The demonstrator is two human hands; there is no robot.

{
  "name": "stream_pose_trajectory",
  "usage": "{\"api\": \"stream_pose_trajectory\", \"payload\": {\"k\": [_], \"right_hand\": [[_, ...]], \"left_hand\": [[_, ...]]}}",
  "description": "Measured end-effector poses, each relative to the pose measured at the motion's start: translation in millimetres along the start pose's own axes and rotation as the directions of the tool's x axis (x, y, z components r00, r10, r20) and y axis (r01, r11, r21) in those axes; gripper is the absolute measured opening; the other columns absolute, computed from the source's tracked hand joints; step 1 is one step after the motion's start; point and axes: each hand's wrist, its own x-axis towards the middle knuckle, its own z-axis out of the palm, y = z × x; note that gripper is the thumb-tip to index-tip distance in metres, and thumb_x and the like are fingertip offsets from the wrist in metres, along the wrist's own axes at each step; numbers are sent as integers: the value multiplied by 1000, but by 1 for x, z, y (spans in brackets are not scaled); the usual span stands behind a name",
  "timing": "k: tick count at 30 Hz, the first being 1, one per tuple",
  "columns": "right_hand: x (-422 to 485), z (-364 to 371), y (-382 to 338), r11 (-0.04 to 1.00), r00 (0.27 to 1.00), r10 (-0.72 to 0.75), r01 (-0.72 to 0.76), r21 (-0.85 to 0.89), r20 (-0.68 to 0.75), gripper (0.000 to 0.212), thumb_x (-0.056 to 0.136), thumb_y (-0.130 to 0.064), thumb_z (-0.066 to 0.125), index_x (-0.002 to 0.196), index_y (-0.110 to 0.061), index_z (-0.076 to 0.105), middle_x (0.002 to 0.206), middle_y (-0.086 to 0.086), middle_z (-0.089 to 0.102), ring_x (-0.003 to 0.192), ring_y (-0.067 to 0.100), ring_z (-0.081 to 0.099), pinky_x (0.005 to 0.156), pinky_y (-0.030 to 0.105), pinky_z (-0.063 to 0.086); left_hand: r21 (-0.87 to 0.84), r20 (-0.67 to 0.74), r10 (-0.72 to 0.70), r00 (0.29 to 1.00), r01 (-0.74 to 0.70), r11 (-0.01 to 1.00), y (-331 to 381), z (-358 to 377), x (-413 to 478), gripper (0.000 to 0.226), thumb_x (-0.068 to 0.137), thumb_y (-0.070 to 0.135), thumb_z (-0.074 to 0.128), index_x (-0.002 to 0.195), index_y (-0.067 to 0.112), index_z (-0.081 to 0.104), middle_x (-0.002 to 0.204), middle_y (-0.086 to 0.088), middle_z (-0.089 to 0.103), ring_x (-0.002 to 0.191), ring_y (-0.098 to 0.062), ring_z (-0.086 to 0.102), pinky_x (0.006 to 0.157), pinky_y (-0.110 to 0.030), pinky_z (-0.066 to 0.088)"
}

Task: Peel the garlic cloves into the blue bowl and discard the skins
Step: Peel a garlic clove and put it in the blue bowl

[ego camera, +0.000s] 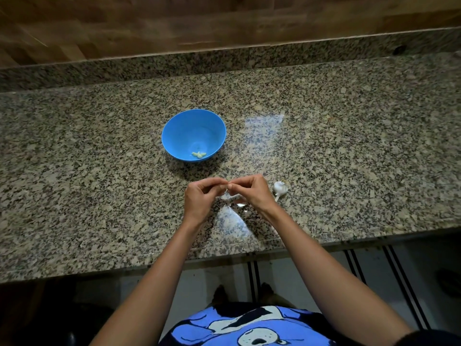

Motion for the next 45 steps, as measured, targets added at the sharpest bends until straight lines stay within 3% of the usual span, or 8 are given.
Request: {"api": "stream_pose_trajectory", "payload": {"k": [9, 12, 18, 27, 33, 39, 42, 45], "right_hand": [[0, 7, -3, 999, 995, -26, 23, -37, -94, 11, 81, -2, 66, 74, -10, 70, 67, 1, 66, 54, 3, 60, 48, 13, 45], [0, 7, -1, 1000, 992, -23, 21, -14, -126, 4, 80, -5, 68, 79, -6, 71, 72, 5, 68, 62, 9, 63, 52, 16, 49], [0, 5, -5, 1000, 997, -6, 8, 16, -77, 14, 80, -9, 70, 89, 2, 71, 77, 8, 69, 66, 7, 64, 55, 18, 51], [-4, 6, -4, 1000, 997, -30, 30, -1, -74, 7, 80, -2, 66, 83, 1, 71, 74, 8, 69, 64, 7, 64, 55, 20, 52], [-4, 7, -3, 993, 997, 58, -52, 104, -56, 8, 83, -1, 63, 79, -1, 69, 72, 7, 67, 64, 13, 63, 60, 28, 56], [-5, 8, 4, 980, 974, 173, -156, 124, -143, 20, 92, -6, 51, 77, 1, 62, 69, 9, 61, 56, 18, 58, 50, 26, 52], [-6, 10, 5, 976, 970, 200, -185, 118, -136, 25, 95, -7, 44, 76, -3, 60, 69, 7, 59, 54, 16, 54, 45, 23, 47], [-4, 13, 8, 992, 986, 95, -105, -68, -136, 16, 93, -16, 54, 81, -13, 64, 75, 5, 64, 60, 18, 62, 53, 30, 54]], "left_hand": [[-51, 18, -5, 1000, 6, 999, 2, 2, -2, 17, 79, -1, 70, 90, 11, 73, 88, -6, 73, 83, -22, 71, 74, -31, 58], [-148, 57, -60, 997, 68, 987, 8, 1, -3, 16, 78, 2, 72, 92, 8, 73, 89, -8, 74, 84, -23, 71, 74, -29, 58], [-210, 77, -104, 992, 118, 971, 15, -1, -2, 11, 77, 2, 72, 88, 3, 72, 77, -4, 74, 67, -11, 68, 61, -20, 54], [-273, 86, -125, 988, 144, 951, 11, -4, -4, 15, 80, -5, 67, 92, 2, 72, 86, -12, 73, 73, -22, 70, 66, -26, 59], [-378, 65, -235, 970, 241, 894, 7, -4, -8, 10, 80, -5, 66, 89, -3, 68, 79, -14, 72, 67, -22, 70, 64, -27, 59], [-595, 16, -363, 932, 300, 746, 6, -5, -10, 12, 81, -8, 62, 92, -6, 65, 78, -15, 72, 67, -20, 70, 64, -24, 59], [-547, -5, -374, 927, 310, 778, 4, -9, -9, 13, 78, -8, 64, 91, -5, 67, 82, -16, 72, 71, -22, 70, 67, -26, 59], [-420, -44, -366, 930, 315, 851, 4, -12, -10, 14, 77, -8, 68, 90, -2, 70, 86, -17, 72, 74, -23, 69, 71, -28, 59]]}}
